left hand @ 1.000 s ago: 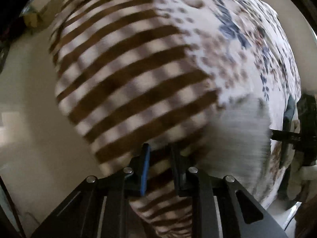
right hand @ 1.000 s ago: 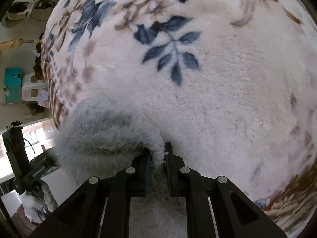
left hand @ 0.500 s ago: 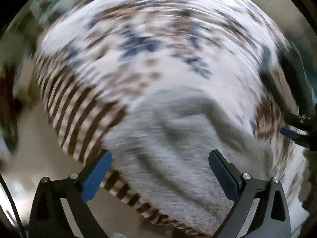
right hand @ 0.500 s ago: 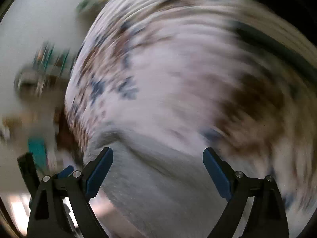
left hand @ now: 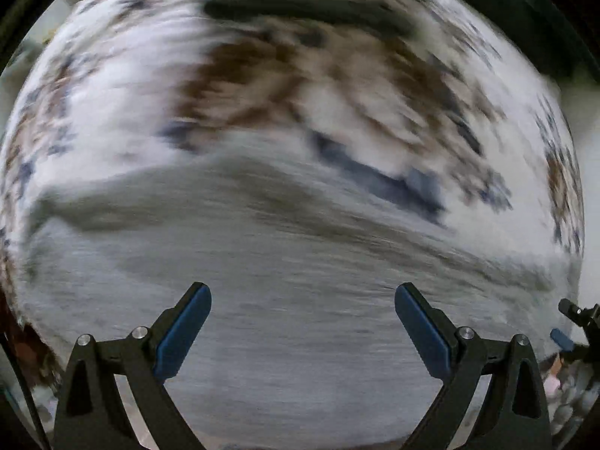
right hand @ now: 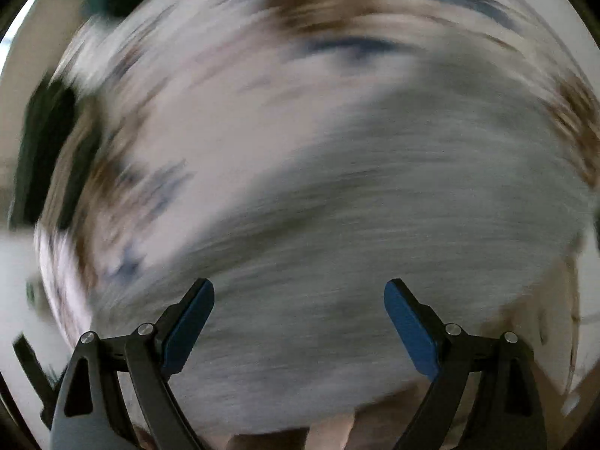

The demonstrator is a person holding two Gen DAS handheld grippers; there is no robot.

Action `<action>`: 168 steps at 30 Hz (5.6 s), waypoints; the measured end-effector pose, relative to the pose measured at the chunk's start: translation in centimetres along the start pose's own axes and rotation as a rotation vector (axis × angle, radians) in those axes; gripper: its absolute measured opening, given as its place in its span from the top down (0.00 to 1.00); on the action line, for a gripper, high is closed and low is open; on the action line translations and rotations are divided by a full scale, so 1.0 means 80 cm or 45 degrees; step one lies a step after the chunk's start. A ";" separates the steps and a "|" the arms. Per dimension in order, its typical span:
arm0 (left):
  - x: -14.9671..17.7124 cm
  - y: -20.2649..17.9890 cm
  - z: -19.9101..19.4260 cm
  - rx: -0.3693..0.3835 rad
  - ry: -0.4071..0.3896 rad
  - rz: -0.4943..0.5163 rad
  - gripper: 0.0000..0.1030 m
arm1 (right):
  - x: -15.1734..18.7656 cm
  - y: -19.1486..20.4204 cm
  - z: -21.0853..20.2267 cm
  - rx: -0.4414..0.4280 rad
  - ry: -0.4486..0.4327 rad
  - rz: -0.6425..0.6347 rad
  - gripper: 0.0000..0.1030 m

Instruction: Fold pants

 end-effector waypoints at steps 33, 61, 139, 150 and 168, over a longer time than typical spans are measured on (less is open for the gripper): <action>0.046 -0.262 0.158 -0.037 0.331 0.290 0.00 | -0.057 -0.211 0.110 -1.056 -0.038 0.310 0.09; 0.099 0.050 -0.046 0.045 -0.074 -0.043 0.00 | 0.133 0.149 -0.004 -0.382 -0.452 -0.507 0.79; 0.231 0.477 -0.001 0.388 -0.453 -1.542 0.06 | 0.242 0.353 0.163 0.002 0.194 -0.783 0.14; 0.160 0.490 -0.012 0.460 -0.682 -1.336 0.52 | 0.257 0.373 0.193 0.080 0.244 -0.797 0.14; 0.123 0.439 -0.115 0.301 -0.865 -0.930 0.77 | 0.259 0.370 0.176 0.201 0.147 -0.867 0.14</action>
Point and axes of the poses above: each gripper's, at about its wrist camera, not at the fingertips, and z roughly the way its jaws point, y to its left, x to its underside, the point moved 2 cm from there along z, roughly the way its jaws point, and after that the axes turned 3 degrees about -y, right-handed, at the moved point
